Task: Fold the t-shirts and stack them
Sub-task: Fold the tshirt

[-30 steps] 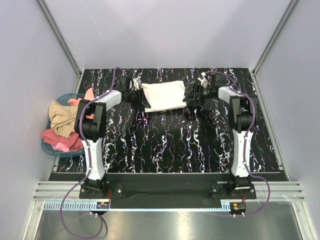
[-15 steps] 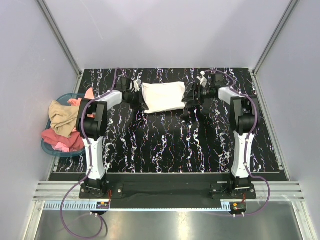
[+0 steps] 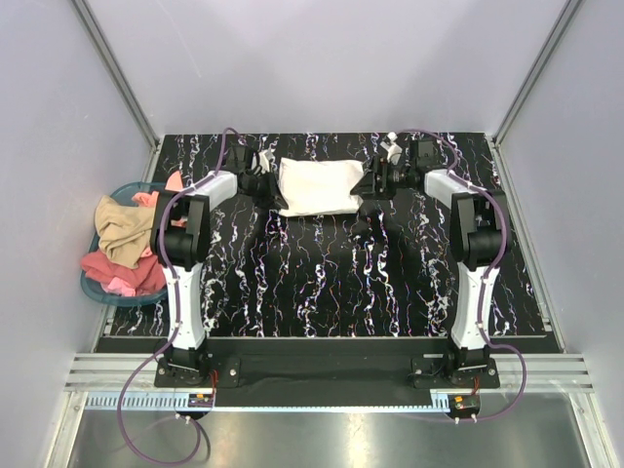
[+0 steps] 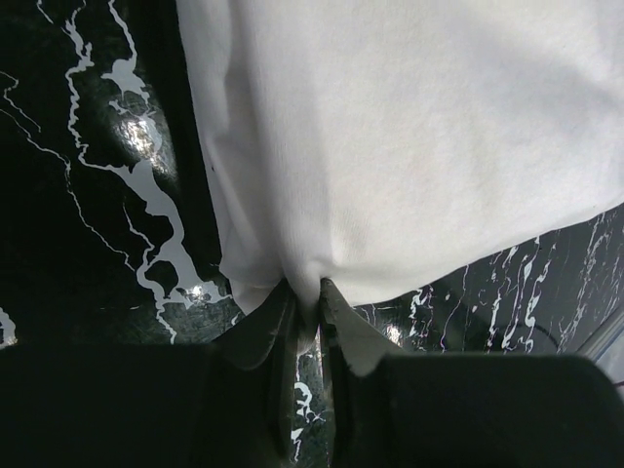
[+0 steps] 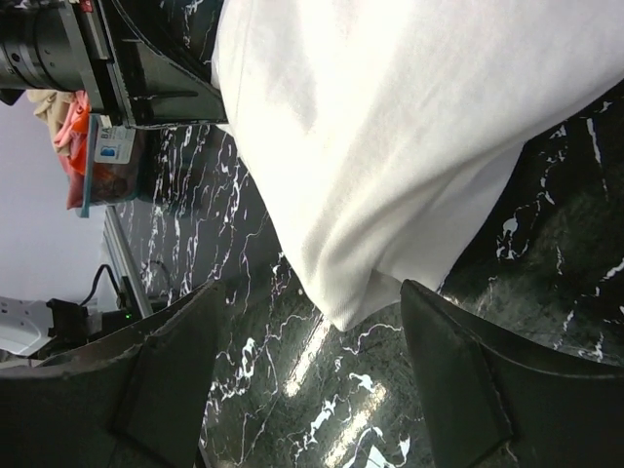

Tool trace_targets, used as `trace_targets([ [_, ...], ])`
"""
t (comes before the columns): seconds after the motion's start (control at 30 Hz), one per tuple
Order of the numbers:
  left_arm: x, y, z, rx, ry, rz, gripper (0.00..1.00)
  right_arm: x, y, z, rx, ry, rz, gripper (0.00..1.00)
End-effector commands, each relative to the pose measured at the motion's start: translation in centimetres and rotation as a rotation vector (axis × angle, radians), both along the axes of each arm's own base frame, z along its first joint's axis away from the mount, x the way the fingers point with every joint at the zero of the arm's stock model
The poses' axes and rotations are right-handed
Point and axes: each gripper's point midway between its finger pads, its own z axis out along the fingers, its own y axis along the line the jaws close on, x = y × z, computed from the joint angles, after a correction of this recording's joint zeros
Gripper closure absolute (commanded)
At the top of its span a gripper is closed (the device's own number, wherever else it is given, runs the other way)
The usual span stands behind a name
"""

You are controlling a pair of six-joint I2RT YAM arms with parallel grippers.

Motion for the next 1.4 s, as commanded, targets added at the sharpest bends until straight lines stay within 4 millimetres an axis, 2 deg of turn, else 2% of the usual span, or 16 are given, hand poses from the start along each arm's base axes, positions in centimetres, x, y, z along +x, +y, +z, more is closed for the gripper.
trace_targets([
  [0.0,1.4,0.1,0.6,0.005,-0.043,-0.003,0.83,0.2,1.4,-0.7,-0.041,-0.044,0.015,0.21],
  [0.27,1.5,-0.4,-0.1,-0.018,-0.018,-0.018,0.91,0.0,2.4,-2.6,-0.08,-0.008,0.006,0.25],
  [0.4,1.4,-0.4,-0.3,-0.023,-0.009,-0.02,1.0,0.1,2.3,-3.2,-0.108,-0.005,-0.013,0.35],
  [0.43,1.4,-0.5,-0.4,-0.026,-0.005,-0.021,1.0,0.3,2.1,-3.4,-0.123,-0.002,-0.03,0.59],
  [0.53,0.6,-0.1,-0.4,-0.014,0.025,-0.002,1.0,0.4,1.5,-3.6,-0.155,0.019,-0.066,1.0],
  [0.7,-1.7,0.8,1.6,0.015,0.054,0.031,1.0,-2.2,0.7,-2.9,-0.181,0.105,-0.096,1.0],
  [0.73,-3.1,0.9,1.0,0.015,0.089,0.031,1.0,-3.8,0.4,-3.9,-0.189,0.157,-0.1,1.0],
  [0.8,-4.5,0.6,2.3,0.009,0.079,0.022,1.0,-5.3,0.3,-3.6,-0.175,0.215,-0.124,1.0],
  [0.83,-6.2,0.9,1.4,0.021,0.113,0.022,1.0,-7.4,0.2,-4.9,-0.174,0.274,-0.116,1.0],
  [0.87,-6.9,0.7,2.5,0.013,0.094,0.02,1.0,-8.4,0.4,-4.2,-0.175,0.273,-0.119,1.0],
  [1.07,-13.5,0.4,3.4,0.022,0.098,-0.001,1.0,-15.7,-0.1,-4.5,-0.242,0.312,-0.133,1.0],
  [1.1,-14.3,0.3,3.4,0.019,0.101,-0.005,1.0,-16.3,-0.3,-4.6,-0.247,0.321,-0.14,0.98],
  [1.13,-15.6,0.4,2.7,0.023,0.128,-0.007,0.95,-17.3,-0.7,-5.1,-0.261,0.34,-0.15,0.87],
  [1.2,-16.9,0.9,2.0,0.053,0.139,0.006,0.76,-17.8,-1.0,-4.4,-0.26,0.332,-0.17,0.83],
  [1.33,-18.2,1.1,1.7,0.067,0.142,-0.018,0.79,-18.3,-1.2,-2.5,-0.246,0.311,-0.196,0.53],
  [1.37,-18.0,1.3,2.4,0.072,0.117,-0.008,0.78,-18.3,-1.2,-2.0,-0.241,0.311,-0.202,0.51],
])
